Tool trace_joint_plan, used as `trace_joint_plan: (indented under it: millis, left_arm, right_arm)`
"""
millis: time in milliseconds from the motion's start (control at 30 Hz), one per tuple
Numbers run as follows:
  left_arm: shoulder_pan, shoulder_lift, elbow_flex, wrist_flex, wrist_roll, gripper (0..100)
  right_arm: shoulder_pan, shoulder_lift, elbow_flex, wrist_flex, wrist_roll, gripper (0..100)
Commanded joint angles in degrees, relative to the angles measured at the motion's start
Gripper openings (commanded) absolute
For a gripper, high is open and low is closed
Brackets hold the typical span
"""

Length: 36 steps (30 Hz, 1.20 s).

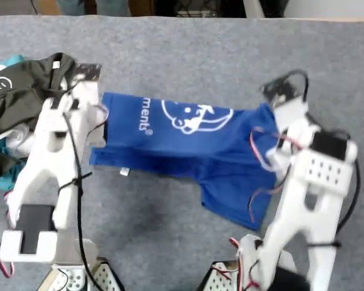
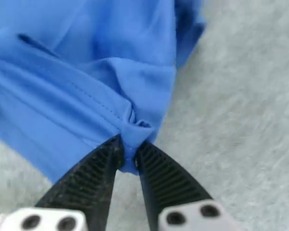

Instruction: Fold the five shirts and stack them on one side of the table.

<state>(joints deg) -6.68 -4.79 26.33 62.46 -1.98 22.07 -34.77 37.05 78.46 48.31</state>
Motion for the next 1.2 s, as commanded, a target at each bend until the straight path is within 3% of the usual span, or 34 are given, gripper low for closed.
trace_joint_plan:
  millis: [0,533,667,767,833,933,1000,1067,1100,1167]
  left_arm:
    - [-3.21,-2.64,3.91,-3.52,-0.53,3]
    - [-2.15,5.54,0.57,0.0,-0.88,6]
    - [-3.47,5.45,0.31,1.14,-0.62,19]
    - [-5.49,5.45,-3.65,5.8,-0.79,17]
    - [-6.99,5.45,-7.78,10.99,-0.88,15]
    - [-9.54,5.45,-14.2,18.46,-4.92,10]
    - [-10.24,5.45,-17.98,21.1,-6.15,5]
    - [-9.98,5.36,-21.93,21.8,-1.67,3]
    - [-8.84,5.63,-23.96,21.19,1.23,3]
    - [-4.62,6.77,-26.51,17.41,5.8,3]
  right_arm:
    - [1.85,-7.96,8.57,-1.23,4.48,1.3]
    - [3.6,-16.66,25.01,-3.25,10.02,1.7]
    - [3.69,-16.84,24.75,-2.37,11.52,17.0]
    - [3.87,-16.84,21.58,2.29,16.26,30.5]
    - [4.13,-16.84,18.24,5.45,17.85,34.3]
    - [4.13,-16.84,12.18,7.74,17.58,29.5]
    - [3.52,-16.4,8.92,7.38,15.38,20.0]
    - [0.35,-16.22,8.4,4.13,10.9,3.4]
    - [-2.02,-16.22,9.54,1.76,7.82,0.8]
    - [-6.95,-15.87,13.85,-4.04,1.76,5.0]
